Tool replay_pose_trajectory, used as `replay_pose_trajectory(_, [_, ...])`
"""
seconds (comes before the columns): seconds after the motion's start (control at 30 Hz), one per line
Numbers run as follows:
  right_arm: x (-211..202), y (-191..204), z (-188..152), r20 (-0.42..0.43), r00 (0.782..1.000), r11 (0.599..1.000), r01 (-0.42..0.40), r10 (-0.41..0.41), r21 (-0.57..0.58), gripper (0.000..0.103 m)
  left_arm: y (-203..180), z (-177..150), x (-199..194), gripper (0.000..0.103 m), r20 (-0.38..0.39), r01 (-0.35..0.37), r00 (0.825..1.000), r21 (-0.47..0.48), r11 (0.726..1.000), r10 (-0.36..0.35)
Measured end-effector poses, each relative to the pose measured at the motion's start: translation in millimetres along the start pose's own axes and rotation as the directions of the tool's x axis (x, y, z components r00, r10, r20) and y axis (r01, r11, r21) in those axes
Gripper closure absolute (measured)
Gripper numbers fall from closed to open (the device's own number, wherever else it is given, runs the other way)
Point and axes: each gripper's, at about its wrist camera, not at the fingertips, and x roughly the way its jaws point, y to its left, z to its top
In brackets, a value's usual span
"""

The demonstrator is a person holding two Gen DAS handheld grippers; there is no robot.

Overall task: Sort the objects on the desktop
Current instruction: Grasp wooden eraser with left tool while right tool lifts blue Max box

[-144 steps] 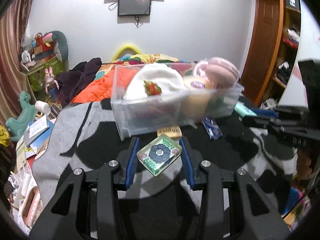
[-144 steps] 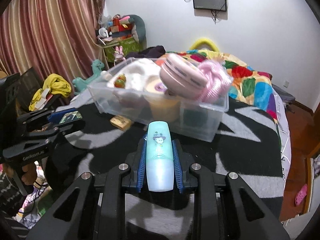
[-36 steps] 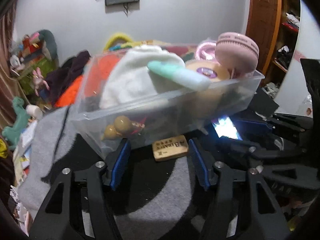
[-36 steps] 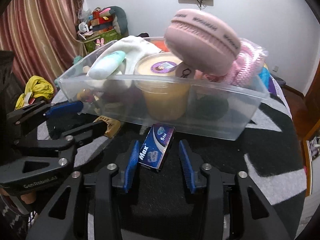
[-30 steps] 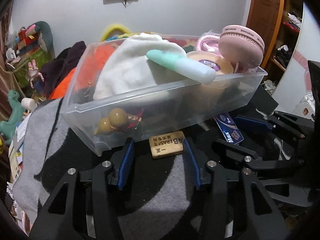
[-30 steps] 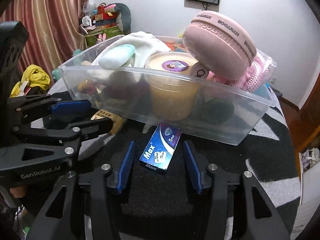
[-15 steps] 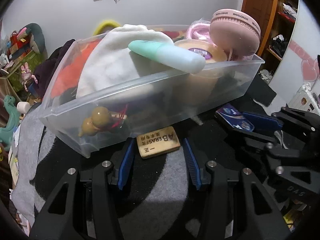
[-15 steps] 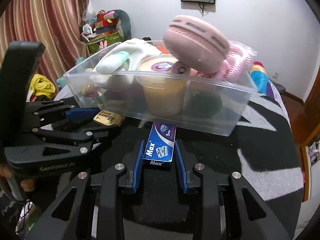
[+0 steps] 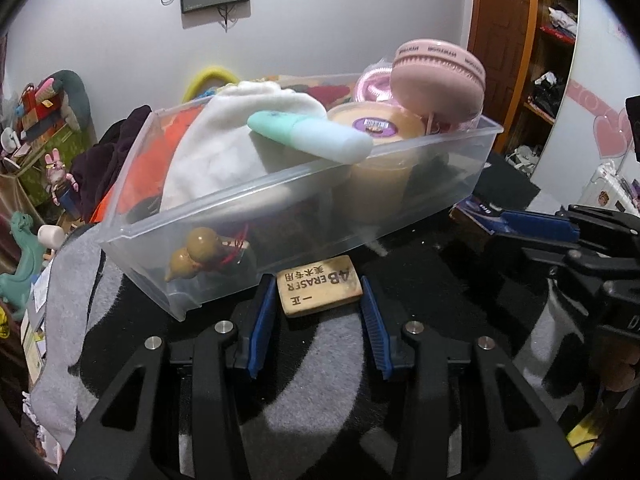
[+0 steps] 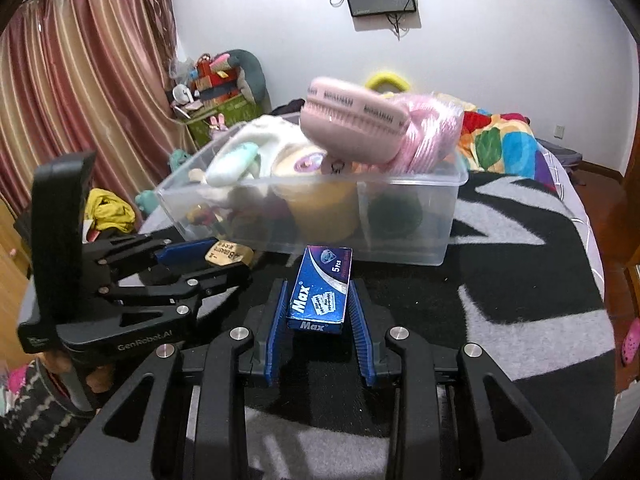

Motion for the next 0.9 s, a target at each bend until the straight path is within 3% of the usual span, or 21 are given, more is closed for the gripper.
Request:
replay_pose_trajectory(0.13, [-5, 0, 3, 0.014, 0.999, 1.000, -0.029, 0.029, 0.002, 0.075, 4, 2, -7, 0.061, 0.040, -0.041, 0.998, -0.013, 0.999, 0.042])
replay_pose_trajectory(0.27, [-10, 0, 3, 0.020, 0.999, 0.999, -0.050, 0.050, 0.002, 0.075, 14, 5, -21, 0.061, 0.084, 0.036, 0.996, -0.071, 0.997, -0.030])
replay_pose_trajectory(0.5, [-15, 6, 9, 0.051, 0.997, 0.999, -0.054, 0.054, -0.004, 0.075, 19, 2, -46, 0.061, 0.142, 0.070, 0.988, -0.102, 0.992, -0.056])
replay_pose_trajectory(0.67, [-15, 13, 18, 0.074, 0.995, 0.998, -0.068, 0.069, -0.013, 0.075, 14, 5, -68, 0.061, 0.219, 0.035, 0.975, -0.058, 0.998, -0.021])
replay_pose_trajectory(0.9, [-16, 22, 34, 0.110, 0.992, 0.997, -0.063, 0.067, -0.044, 0.075, 21, 14, -69, 0.061, 0.230, 0.017, 0.973, -0.061, 0.998, -0.002])
